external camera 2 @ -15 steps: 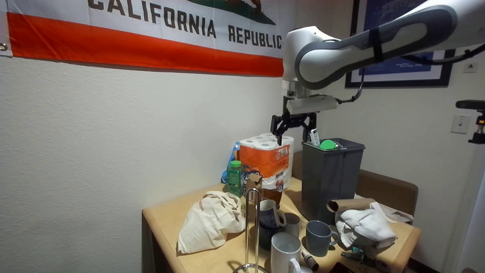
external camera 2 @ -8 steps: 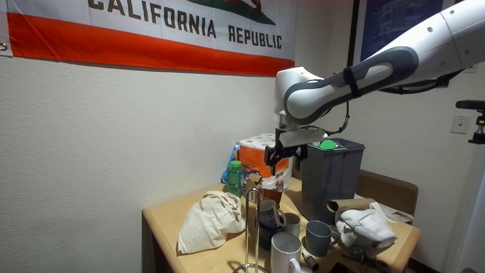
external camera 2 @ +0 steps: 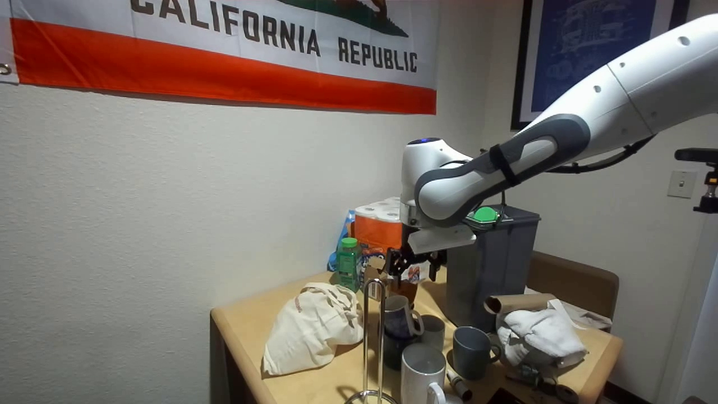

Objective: Put the can and the tissue roll in the bin

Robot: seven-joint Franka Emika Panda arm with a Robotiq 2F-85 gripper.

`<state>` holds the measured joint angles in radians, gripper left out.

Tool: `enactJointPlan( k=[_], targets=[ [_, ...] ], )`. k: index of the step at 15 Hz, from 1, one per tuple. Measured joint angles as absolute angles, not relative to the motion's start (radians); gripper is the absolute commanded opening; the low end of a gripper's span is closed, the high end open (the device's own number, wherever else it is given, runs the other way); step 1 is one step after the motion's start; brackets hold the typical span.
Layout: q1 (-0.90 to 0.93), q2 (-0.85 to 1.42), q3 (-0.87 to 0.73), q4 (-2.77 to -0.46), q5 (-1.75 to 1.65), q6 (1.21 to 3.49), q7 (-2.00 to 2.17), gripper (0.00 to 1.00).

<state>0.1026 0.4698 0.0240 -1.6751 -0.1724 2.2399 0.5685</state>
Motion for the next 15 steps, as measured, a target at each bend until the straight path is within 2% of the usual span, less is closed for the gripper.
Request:
enactJointPlan(
  k=[10,11,12,15],
  targets=[
    [0.121,0.576,-0.038,-1.676,-0.173,2.371,0.556,1.00],
    [0.121,0.586,-0.042,-1.676,-0.173,2.385,0.554,0.91],
    [0.122,0.596,-0.046,-1.676,-0.173,2.396,0.554,0.74],
    [0.125,0.617,-0.054,-1.676,-0.173,2.422,0.553,0.49]
  ],
)
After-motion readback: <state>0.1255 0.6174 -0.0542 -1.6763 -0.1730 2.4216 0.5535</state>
